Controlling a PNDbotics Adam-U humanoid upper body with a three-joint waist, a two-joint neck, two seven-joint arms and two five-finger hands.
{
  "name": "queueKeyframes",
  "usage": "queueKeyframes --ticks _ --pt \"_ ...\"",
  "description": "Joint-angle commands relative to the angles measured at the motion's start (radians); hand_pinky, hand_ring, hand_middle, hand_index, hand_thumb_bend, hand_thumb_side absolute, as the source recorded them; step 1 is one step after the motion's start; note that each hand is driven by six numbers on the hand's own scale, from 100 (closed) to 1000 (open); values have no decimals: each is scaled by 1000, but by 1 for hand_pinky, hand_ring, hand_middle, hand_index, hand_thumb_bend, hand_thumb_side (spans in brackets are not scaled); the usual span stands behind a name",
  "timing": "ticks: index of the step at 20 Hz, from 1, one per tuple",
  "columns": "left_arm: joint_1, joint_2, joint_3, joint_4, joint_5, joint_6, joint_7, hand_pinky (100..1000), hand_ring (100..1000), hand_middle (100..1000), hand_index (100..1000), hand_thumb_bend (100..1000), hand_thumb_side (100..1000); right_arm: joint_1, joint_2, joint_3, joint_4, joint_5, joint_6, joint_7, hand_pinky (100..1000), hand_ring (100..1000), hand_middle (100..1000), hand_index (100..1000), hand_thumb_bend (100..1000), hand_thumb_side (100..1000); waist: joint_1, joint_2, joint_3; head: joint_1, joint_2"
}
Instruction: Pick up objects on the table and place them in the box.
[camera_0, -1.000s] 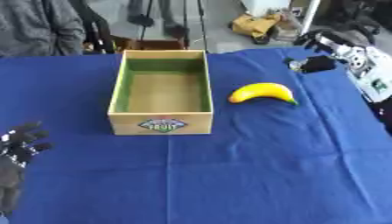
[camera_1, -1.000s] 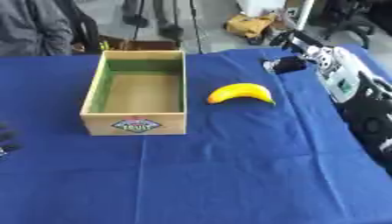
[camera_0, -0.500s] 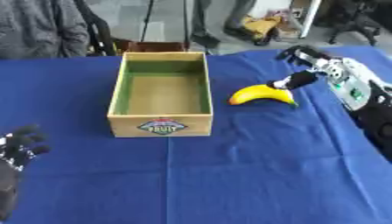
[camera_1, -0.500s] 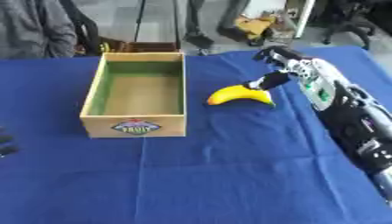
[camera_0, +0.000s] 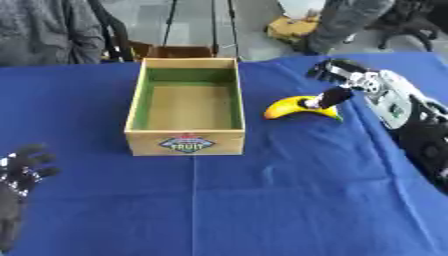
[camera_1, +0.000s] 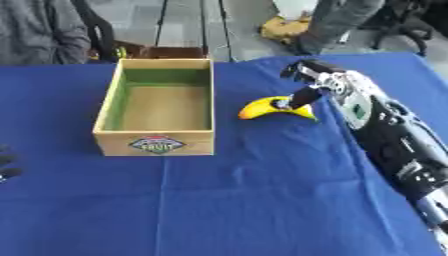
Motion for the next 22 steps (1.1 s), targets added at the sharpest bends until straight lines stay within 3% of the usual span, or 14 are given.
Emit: queueKeyframes --ticks 1,7,17,22 --pt "-14 8 -2 -16 7 -2 -5 698 742 728 547 241 988 -26 -19 -2 0 8 -2 2 775 807 798 844 447 416 2 -12 1 -2 -10" --pt "-23 14 3 -15 6 -4 -2 698 742 728 547 246 980 -23 -12 0 13 11 -2 9 769 794 785 846 456 415 6 -12 2 -7 -10" --pt "-72 38 14 -13 4 -12 9 697 741 727 547 256 958 -17 -15 -1 21 60 5 -4 839 910 905 890 490 420 6 -13 7 -15 -31" --pt "-76 38 11 -13 5 -11 7 696 741 727 547 256 958 -12 -17 -6 30 105 35 -46 826 900 896 892 475 420 6 -10 10 -19 -37"
